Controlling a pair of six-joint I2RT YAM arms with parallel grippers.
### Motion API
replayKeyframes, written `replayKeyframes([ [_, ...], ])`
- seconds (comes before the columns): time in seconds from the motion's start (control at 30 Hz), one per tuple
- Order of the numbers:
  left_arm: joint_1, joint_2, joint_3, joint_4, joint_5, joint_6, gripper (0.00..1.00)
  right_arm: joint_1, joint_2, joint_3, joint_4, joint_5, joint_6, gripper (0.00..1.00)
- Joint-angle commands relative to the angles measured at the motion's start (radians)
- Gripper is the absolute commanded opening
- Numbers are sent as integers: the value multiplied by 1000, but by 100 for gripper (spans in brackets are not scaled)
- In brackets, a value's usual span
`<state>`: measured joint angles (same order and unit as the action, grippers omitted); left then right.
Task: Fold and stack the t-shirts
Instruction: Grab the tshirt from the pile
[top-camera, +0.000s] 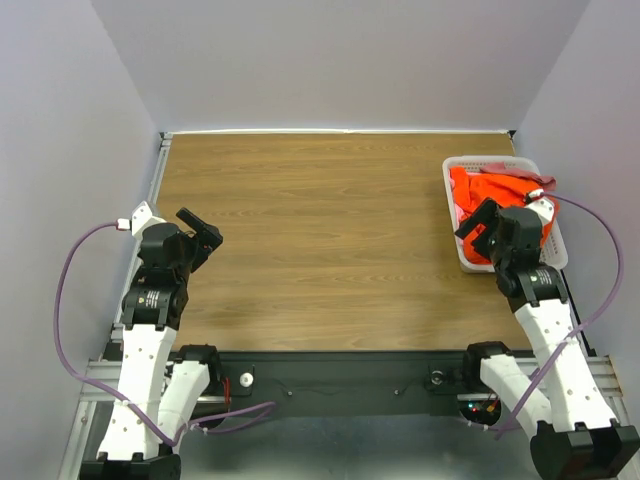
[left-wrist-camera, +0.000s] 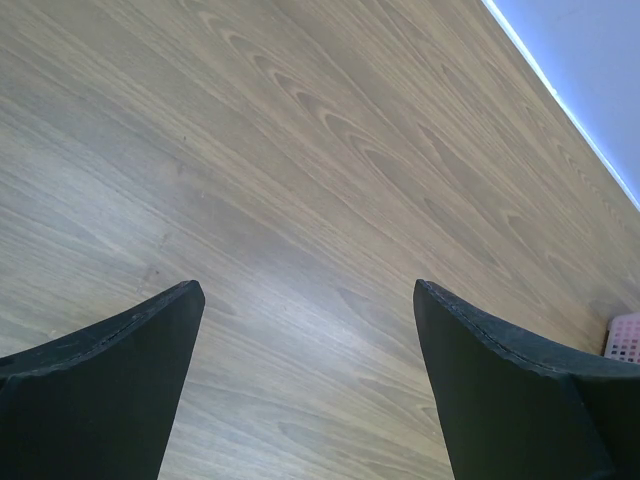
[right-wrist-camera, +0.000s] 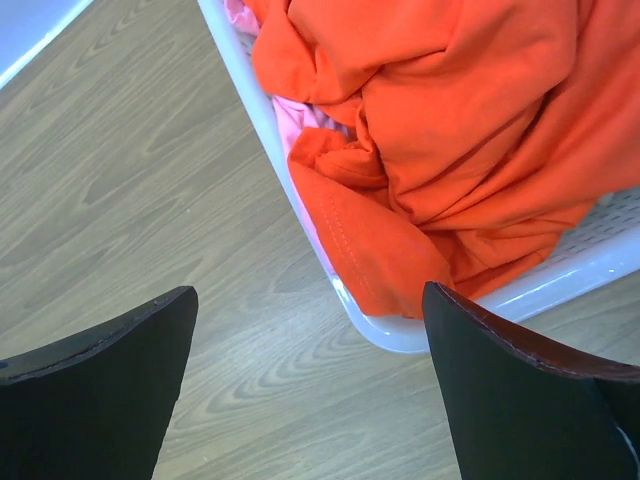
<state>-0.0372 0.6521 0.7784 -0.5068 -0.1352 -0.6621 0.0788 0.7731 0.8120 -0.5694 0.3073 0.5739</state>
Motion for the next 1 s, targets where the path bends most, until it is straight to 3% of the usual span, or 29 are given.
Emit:
replayKeyframes([
  [0.0, 2, -6, -8, 25, 2, 18, 99, -4, -17, 59, 2, 49, -16, 100],
  [0.33, 2, 23, -10, 33, 8, 15, 99, -4, 127, 128, 3, 78, -36, 100],
  [0.53, 2, 31, -8, 30, 9, 18, 99, -8, 349, 286, -6, 297, -34, 100],
  [0.67, 2, 27, -10, 33, 13, 18, 99, -60, 497, 401, -6, 357, -25, 100],
  [0.97, 2, 23, -10, 33, 17, 19, 99, -223, 744, 523, -7, 248, -77, 96],
])
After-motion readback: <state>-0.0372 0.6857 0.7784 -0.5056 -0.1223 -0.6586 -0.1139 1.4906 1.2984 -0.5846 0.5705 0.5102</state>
